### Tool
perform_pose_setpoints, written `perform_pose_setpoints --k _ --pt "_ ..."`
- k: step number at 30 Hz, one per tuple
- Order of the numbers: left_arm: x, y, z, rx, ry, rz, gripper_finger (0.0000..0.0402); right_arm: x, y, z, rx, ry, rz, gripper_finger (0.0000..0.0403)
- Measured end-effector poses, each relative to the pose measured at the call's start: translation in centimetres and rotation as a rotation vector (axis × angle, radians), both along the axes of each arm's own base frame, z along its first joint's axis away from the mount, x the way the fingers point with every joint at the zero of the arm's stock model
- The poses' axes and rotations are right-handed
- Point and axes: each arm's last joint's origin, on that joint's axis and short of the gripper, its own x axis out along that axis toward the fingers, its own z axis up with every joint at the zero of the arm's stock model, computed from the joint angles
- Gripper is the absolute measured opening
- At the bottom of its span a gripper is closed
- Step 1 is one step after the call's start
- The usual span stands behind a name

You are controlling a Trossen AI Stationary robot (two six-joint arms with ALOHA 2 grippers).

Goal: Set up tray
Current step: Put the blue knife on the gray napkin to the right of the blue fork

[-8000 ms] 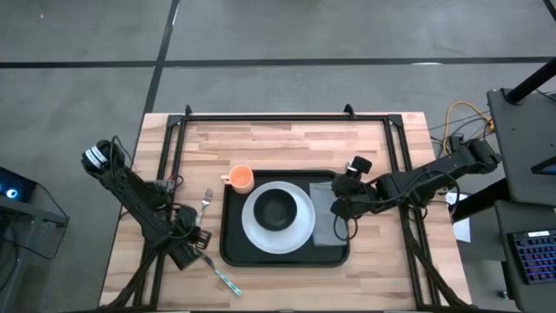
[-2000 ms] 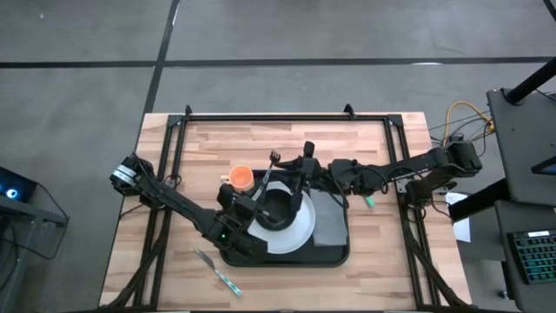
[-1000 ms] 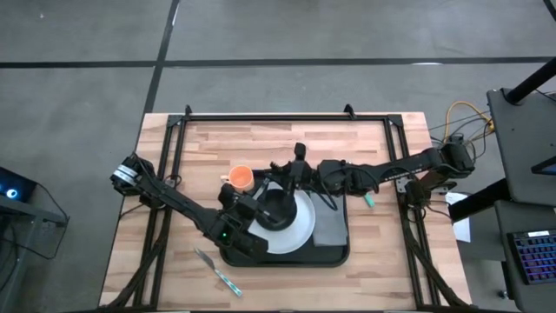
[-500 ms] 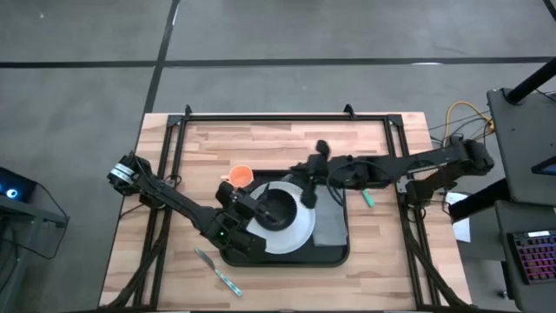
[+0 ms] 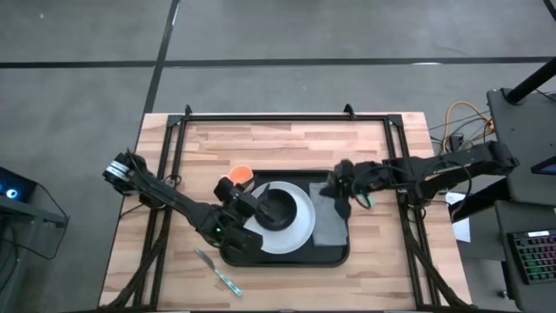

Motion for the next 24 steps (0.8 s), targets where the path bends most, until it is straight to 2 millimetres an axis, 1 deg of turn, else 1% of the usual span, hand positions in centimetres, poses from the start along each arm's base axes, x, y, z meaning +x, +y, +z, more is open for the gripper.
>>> perform_pose_setpoints --k 3,7,10,14,17,24 --pt "-0.8 -0.1 1.2 -0.005 -0.006 -0.017 0.0180 -0.8 0.2 -2.8 0.126 0.037 0.045 0.0011" --pt "-1.9 -0.3 2.7 -0.016 -0.001 -0.059 0.0180 -1.1 0.1 -5.7 0.281 -0.029 0.119 0.0011" --pt "-2.4 -0.6 3.2 -0.026 0.059 -0.128 0.0180 -1.2 -0.2 -7.6 0.409 -0.107 0.174 0.0011" --pt "-2.8 -1.0 3.5 -0.042 0.083 -0.179 0.0180 -1.9 -1.1 -10.7 0.516 -0.049 0.149 0.0011" --pt "-2.9 -1.1 3.6 -0.030 0.100 -0.187 0.0180 -2.2 -1.3 -11.8 0.552 -0.017 0.137 0.0011" --pt "-3.1 -1.0 3.9 -0.028 0.100 -0.189 0.0180 -2.5 -1.2 -12.7 0.571 0.031 0.136 0.0011"
